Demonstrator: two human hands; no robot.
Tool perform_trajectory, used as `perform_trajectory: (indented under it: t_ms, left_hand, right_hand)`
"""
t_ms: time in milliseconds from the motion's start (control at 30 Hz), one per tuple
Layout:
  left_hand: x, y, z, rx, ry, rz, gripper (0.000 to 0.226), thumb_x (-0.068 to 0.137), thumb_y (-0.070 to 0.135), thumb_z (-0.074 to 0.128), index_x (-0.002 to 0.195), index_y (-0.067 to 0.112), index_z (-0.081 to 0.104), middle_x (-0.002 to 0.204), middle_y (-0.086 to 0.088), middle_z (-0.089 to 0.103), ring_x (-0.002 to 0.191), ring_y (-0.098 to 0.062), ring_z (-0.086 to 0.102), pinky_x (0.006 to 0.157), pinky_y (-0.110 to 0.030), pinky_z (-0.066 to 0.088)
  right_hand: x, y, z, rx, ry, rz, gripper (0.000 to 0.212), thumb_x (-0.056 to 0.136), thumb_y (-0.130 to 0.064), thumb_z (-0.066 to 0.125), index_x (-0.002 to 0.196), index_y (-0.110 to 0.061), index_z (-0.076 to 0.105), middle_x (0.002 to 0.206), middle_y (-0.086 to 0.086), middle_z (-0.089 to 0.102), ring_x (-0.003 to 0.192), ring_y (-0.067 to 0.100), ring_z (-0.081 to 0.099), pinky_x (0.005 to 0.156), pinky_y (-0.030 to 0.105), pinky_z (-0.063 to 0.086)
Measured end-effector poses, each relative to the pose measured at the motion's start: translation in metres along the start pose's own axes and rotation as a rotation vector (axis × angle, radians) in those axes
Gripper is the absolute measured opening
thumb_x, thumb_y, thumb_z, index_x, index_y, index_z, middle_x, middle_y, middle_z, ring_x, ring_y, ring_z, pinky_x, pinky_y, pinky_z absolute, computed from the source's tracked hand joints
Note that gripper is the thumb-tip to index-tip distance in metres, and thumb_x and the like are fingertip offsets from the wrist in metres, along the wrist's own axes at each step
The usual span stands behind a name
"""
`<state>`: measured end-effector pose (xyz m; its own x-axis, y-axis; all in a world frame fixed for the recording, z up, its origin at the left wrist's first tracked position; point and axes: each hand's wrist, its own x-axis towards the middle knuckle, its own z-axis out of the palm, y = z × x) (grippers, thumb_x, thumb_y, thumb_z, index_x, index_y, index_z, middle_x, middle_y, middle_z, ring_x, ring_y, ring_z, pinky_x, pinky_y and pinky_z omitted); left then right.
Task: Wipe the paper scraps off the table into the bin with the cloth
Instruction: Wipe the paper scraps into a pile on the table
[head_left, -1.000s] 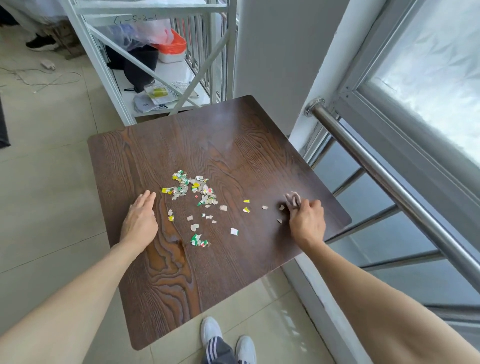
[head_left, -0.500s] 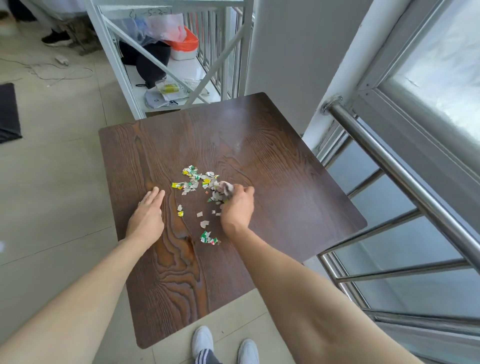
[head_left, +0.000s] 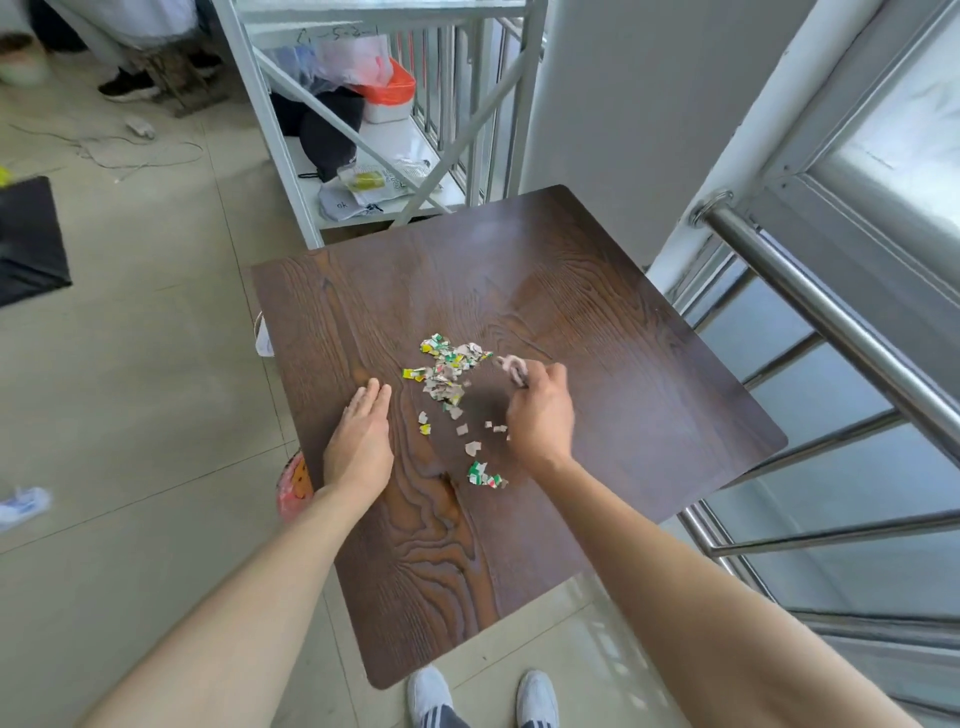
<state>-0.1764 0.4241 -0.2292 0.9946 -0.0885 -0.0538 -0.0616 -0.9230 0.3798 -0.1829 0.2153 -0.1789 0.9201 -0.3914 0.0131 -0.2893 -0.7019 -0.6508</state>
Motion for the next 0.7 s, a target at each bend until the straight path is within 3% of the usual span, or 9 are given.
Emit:
perform_trajectory:
  t_ms: [133,233,467,700]
  left_hand:
    - [-0.001,-0.004,-0.006,-0.012,-0.013,0.031,0.050,0.100,0.011,0.031,0.149,0.014,0.022,0.160,0.000,0.015,0.147,-0.015,0.014,0.118,-0.033,0.022]
    - [-0.003,-0.005,-0.009,-0.017,-0.012,0.028,0.049,0.100,0.013,0.032,0.149,0.015,0.023,0.160,0.002,0.015,0.147,-0.014,0.014,0.116,-0.031,0.023]
    - [0.004,-0.018,-0.009,-0.021,-0.053,0.091,0.051,0.099,0.011,0.037,0.148,0.011,0.023,0.159,-0.004,0.016,0.147,-0.018,0.014,0.121,-0.036,0.010]
    - [0.006,-0.024,-0.008,-0.047,-0.073,0.121,0.052,0.099,0.011,0.039,0.148,0.011,0.024,0.159,-0.005,0.018,0.147,-0.019,0.014,0.120,-0.036,0.011]
  right_hand:
    - [-0.030,0.042,-0.032,-0.233,0.107,0.214,0.025,0.093,-0.015,0.039,0.109,-0.010,0.057,0.109,0.012,0.047,0.090,0.036,0.055,0.069,0.036,0.040]
    - [-0.052,0.042,-0.018,-0.201,0.097,0.322,0.020,0.091,-0.010,0.040,0.105,-0.004,0.053,0.109,0.015,0.044,0.086,0.039,0.056,0.069,0.036,0.039]
    - [-0.043,-0.042,0.049,0.045,-0.006,0.269,0.031,0.082,0.001,0.052,0.113,0.001,0.056,0.117,0.020,0.045,0.090,0.042,0.057,0.076,0.040,0.045]
    - [-0.021,-0.063,0.063,0.102,-0.093,0.124,0.023,0.083,0.004,0.041,0.100,0.001,0.056,0.110,0.019,0.047,0.083,0.040,0.054,0.072,0.035,0.043]
